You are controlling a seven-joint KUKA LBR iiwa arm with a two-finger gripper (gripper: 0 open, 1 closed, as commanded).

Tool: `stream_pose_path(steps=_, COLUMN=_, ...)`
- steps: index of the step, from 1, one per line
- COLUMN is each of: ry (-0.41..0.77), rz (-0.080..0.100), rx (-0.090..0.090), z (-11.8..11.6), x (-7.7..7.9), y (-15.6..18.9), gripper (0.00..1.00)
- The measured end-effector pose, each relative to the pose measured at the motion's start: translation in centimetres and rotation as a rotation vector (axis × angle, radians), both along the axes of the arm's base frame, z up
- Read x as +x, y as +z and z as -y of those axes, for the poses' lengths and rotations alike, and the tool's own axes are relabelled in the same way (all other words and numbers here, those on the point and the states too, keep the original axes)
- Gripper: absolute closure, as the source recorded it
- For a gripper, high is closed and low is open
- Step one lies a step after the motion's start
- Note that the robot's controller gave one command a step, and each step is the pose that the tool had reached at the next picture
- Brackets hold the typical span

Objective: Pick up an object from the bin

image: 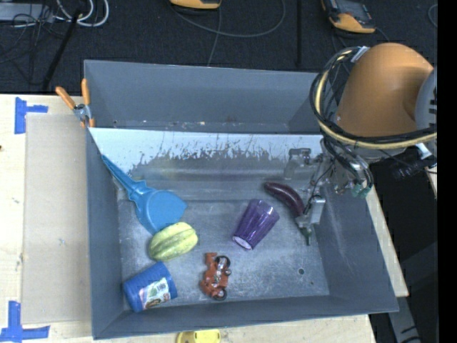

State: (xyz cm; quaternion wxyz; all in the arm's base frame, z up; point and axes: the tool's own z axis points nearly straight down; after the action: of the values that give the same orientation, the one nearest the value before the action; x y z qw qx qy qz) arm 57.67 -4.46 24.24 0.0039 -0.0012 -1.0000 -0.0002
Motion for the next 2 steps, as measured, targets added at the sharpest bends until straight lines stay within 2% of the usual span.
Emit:
stream_pose_path(steps=1, ry=0.0, rz=0.008, rx=0.0, z=0.0, x=0.1, y=0.5, gripper=0.0)
stream_pose_path(steps=2, ry=0.047, rz=0.015, rx=-0.001, z=-0.6, x=0.7, y=-4.3, gripper=0.0)
